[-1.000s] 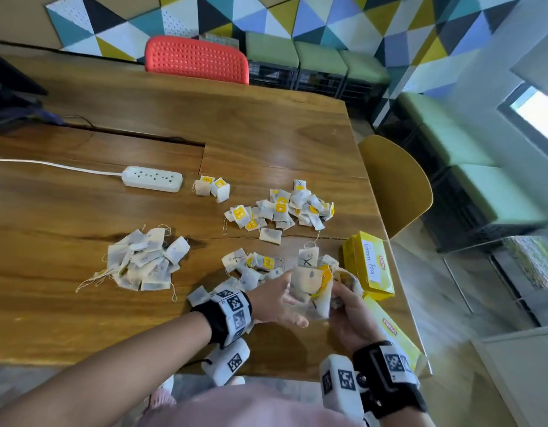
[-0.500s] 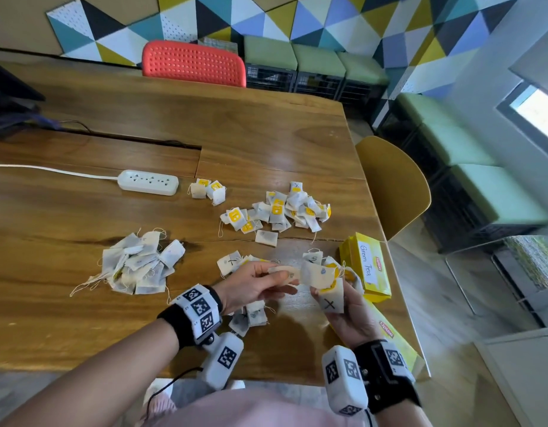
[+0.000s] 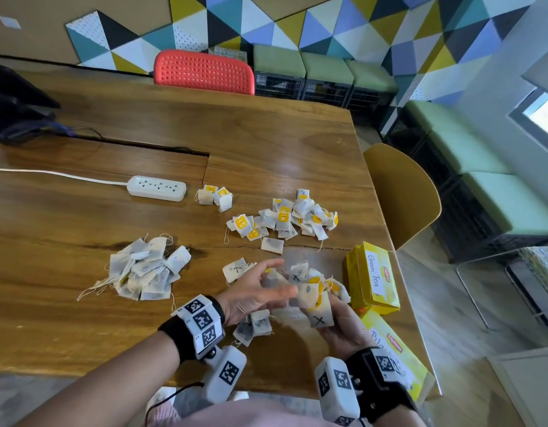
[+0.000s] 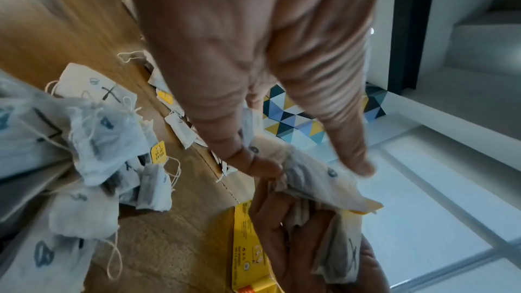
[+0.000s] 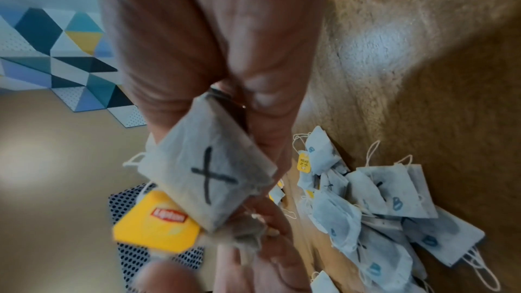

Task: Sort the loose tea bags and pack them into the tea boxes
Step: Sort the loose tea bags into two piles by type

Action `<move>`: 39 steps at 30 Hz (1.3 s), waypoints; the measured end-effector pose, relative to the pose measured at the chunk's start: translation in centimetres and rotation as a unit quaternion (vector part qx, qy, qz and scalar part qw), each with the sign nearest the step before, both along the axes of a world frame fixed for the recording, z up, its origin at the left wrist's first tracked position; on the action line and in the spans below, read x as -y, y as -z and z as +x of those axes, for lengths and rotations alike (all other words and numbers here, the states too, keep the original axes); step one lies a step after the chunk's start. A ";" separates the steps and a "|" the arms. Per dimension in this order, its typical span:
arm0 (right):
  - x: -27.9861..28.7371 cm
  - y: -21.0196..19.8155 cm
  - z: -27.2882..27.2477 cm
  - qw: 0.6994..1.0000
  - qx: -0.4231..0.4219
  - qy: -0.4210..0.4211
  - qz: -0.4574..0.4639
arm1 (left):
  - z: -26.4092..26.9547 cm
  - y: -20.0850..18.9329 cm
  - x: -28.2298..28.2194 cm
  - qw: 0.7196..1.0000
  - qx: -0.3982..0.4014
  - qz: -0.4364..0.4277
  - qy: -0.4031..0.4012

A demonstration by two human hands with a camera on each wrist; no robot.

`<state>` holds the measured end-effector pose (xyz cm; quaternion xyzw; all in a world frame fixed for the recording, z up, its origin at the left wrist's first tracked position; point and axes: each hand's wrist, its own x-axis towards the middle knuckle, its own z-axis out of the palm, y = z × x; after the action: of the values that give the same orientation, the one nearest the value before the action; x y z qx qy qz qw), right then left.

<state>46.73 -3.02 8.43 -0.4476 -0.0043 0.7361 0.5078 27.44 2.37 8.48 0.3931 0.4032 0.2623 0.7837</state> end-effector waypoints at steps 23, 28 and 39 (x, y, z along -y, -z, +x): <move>-1.2 3.4 -1.2 0.990 -0.135 -0.003 -0.036 | -3.0 -0.5 -4.2 0.982 -0.156 0.096 -0.050; -1.6 3.3 -0.9 0.984 -0.167 0.019 -0.053 | -5.3 1.7 -5.2 0.943 -0.294 0.135 -0.078; -2.5 2.1 -2.5 0.995 -0.043 0.012 -0.090 | -2.1 0.7 -2.4 0.818 -0.347 0.449 0.093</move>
<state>44.27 -0.51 6.34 -0.4595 0.0894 0.7456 0.4743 25.34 4.77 7.74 0.8019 0.4472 0.1863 0.3498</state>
